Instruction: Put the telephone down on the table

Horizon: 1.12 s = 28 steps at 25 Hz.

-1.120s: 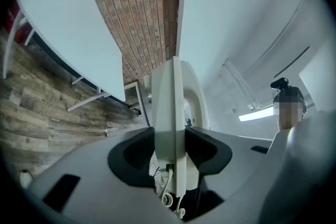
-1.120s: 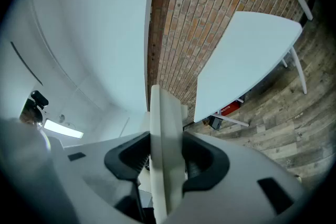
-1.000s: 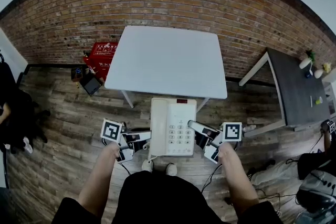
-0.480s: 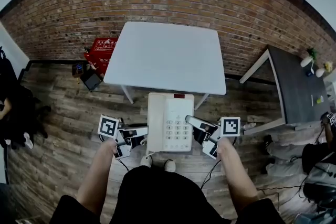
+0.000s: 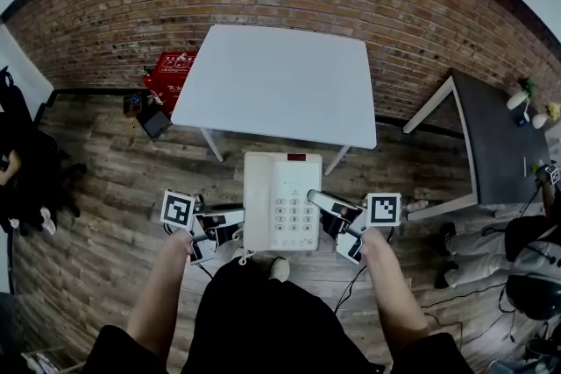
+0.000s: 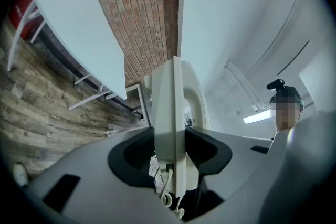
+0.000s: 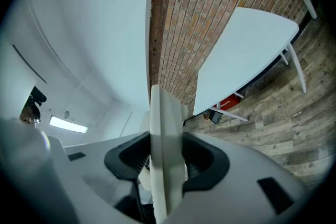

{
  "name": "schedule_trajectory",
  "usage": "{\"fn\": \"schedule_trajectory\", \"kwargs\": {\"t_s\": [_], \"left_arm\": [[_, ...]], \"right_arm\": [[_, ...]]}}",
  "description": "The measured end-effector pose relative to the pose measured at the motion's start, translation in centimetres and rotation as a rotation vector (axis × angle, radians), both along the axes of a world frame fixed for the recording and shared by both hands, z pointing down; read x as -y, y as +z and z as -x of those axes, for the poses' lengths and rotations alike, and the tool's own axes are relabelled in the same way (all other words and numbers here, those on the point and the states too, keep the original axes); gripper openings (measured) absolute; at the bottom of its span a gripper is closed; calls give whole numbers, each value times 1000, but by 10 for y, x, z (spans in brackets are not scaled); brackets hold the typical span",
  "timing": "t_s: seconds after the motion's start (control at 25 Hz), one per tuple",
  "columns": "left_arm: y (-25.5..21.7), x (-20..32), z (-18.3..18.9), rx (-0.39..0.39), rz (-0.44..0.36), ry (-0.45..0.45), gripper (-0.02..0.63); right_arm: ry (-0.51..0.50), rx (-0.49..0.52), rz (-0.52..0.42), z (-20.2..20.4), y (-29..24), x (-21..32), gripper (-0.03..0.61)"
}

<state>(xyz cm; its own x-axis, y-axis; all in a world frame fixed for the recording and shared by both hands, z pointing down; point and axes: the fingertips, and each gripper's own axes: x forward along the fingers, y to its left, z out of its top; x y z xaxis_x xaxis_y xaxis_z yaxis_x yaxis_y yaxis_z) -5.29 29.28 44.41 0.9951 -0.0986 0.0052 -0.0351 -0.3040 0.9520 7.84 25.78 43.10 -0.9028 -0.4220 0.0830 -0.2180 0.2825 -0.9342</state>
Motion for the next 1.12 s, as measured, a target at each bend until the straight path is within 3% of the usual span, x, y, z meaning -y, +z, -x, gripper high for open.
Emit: {"fn": "schedule_trajectory", "kwargs": {"t_s": [0.28,1.12], "left_arm": [[5,-12,-9,7,-7,-13,189],[7,38,-23,-4,-23,1,189]], "right_arm": [[-8,9,13,-9,8,-12,195],[10,3,-12,-24,10,35,195]]}}
